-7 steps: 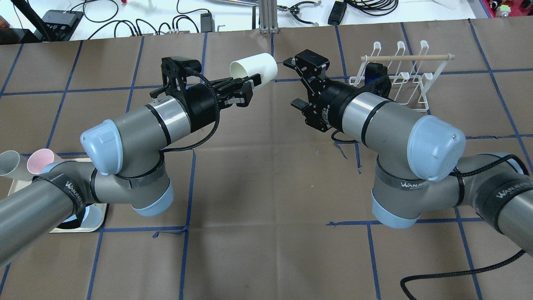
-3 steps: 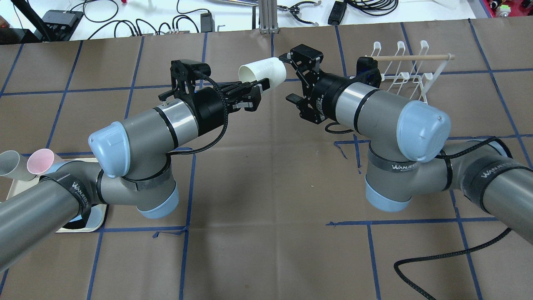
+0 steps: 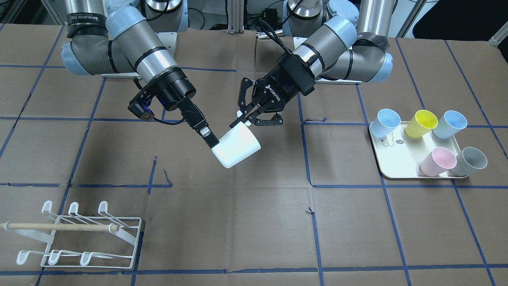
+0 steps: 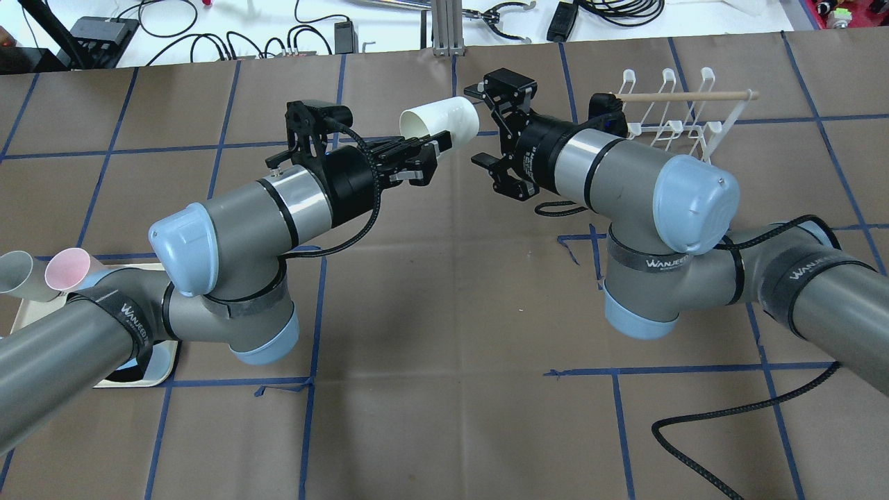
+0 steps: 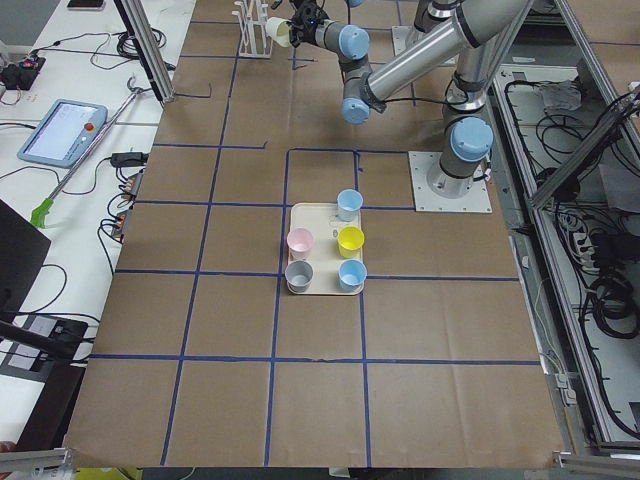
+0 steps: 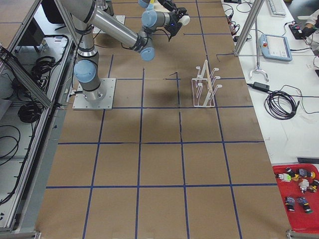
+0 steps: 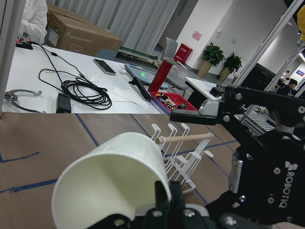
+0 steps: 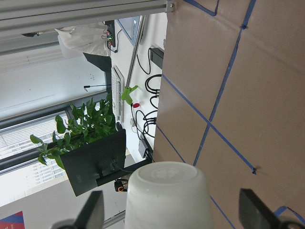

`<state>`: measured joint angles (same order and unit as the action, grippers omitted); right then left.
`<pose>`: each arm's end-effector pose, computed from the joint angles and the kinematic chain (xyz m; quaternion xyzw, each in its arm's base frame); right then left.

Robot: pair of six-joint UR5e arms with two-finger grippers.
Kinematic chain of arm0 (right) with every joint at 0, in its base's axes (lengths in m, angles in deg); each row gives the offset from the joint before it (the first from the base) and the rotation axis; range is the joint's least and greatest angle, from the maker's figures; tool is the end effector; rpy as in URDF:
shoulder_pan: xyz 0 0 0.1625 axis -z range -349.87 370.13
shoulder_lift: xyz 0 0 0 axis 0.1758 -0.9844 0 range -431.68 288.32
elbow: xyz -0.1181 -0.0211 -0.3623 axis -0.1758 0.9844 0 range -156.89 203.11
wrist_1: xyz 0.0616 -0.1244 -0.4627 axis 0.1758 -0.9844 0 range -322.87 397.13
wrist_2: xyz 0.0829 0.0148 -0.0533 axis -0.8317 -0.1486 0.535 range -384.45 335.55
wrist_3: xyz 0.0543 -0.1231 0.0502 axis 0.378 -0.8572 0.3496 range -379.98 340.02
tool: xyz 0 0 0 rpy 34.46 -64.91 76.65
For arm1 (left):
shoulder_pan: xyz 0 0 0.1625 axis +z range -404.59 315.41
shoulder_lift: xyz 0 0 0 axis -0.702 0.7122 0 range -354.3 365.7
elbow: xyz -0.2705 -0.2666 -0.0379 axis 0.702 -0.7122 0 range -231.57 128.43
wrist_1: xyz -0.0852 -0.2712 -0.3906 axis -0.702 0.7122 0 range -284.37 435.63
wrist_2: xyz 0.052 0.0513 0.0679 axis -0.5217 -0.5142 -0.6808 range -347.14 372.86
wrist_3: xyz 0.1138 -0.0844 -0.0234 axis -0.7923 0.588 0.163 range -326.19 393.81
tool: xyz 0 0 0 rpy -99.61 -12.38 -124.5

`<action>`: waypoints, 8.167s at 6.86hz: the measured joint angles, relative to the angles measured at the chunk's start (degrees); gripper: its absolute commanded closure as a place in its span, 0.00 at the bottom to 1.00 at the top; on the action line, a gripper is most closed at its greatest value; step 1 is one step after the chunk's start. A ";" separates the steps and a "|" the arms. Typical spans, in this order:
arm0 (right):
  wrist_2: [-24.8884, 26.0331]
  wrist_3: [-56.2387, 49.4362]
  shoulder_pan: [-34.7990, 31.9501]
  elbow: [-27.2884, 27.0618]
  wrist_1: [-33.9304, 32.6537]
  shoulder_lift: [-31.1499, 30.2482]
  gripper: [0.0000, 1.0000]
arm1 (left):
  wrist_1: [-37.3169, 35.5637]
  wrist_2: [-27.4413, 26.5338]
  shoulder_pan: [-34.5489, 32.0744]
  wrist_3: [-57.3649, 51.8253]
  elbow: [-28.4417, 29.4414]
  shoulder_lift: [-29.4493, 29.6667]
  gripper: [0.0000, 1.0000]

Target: Transfer IKEA cup to right arm and place on rack

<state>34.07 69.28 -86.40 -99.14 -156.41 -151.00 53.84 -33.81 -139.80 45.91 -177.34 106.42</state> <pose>0.2713 -0.5390 0.2480 0.4465 0.7141 -0.1519 0.5174 -0.2788 -0.5040 0.2478 -0.1519 -0.7930 0.4489 0.3827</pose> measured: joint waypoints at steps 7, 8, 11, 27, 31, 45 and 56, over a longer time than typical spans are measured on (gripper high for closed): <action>-0.08 0.21 -3.07 3.15 0.00 3.49 0.05 | 0.00 -0.02 -0.15 2.14 0.17 -0.04 0.99; -0.07 0.16 -3.18 3.19 0.00 3.68 0.07 | 0.00 -0.06 -0.15 2.45 0.21 -0.07 0.99; -0.05 0.14 -3.14 3.37 0.17 3.80 0.10 | 0.00 -0.11 -0.15 2.96 0.26 -0.12 0.99; -0.09 0.20 -3.02 3.77 0.35 3.04 0.49 | -0.04 -0.50 0.00 4.31 0.74 -1.62 0.09; -1.11 -0.29 -1.46 5.38 0.41 3.96 0.50 | 0.75 -0.17 2.21 4.20 -3.34 -7.42 0.04; 19.79 -90.80 13.92 15.10 -28.49 19.83 0.80 | 103.97 -39.73 6.74 -9.35 29.78 -18.82 0.04; 19.89 -90.89 15.20 19.64 -30.07 29.80 0.80 | 109.77 -44.71 7.48 -15.23 28.51 -17.40 0.00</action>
<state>53.95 -21.61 -71.21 -79.50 -186.48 -121.20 163.61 -78.52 -132.32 30.68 -148.84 89.02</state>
